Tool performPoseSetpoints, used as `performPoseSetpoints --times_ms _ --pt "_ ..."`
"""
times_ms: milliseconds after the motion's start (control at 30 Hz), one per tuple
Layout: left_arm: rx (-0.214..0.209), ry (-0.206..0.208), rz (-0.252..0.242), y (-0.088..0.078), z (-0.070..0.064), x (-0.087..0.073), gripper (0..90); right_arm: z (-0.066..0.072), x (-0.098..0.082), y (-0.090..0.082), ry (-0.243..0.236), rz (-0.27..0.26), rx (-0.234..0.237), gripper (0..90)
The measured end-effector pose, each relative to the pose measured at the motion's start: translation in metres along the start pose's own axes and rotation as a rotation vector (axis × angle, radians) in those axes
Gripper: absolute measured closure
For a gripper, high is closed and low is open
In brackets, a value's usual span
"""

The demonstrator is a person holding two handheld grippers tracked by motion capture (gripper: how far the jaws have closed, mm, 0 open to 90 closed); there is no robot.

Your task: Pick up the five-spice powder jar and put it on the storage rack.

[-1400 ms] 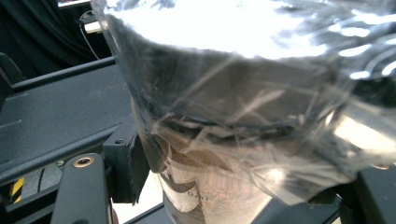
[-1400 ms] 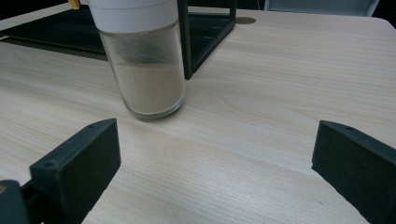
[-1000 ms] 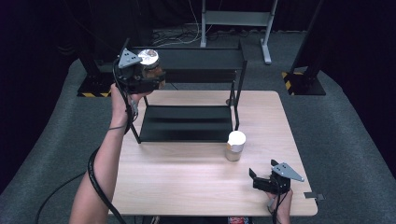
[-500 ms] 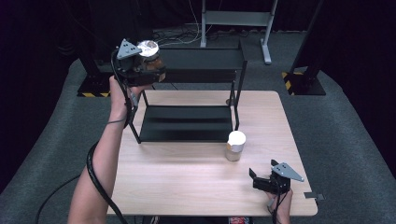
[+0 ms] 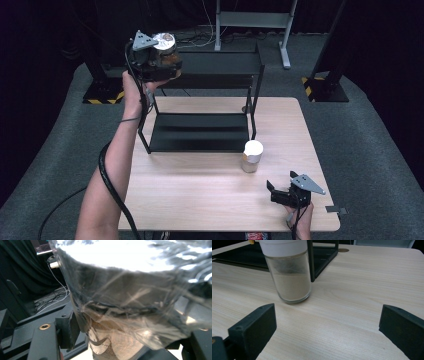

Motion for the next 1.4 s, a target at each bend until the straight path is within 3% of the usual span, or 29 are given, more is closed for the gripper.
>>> performPoseSetpoints --times_ms 833,1400 --pt "0.021 -0.058 0.056 0.035 0.020 0.013 30.2 0.000 0.000 0.000 -0.005 -0.002 -0.001 0.2" --pt "0.059 -0.032 0.137 0.062 0.019 0.021 30.2 0.000 0.000 0.000 -0.005 0.000 0.000 0.2"
Point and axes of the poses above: each handheld gripper's, and its own axes: y roughly forward along the jaws, x roughly out of its top, z roughly to its left, the point moved 3 cm from there along y, roughly forward along the jaws, and after that the axes turned 5 degrees about -z, right-handed, at the moved point
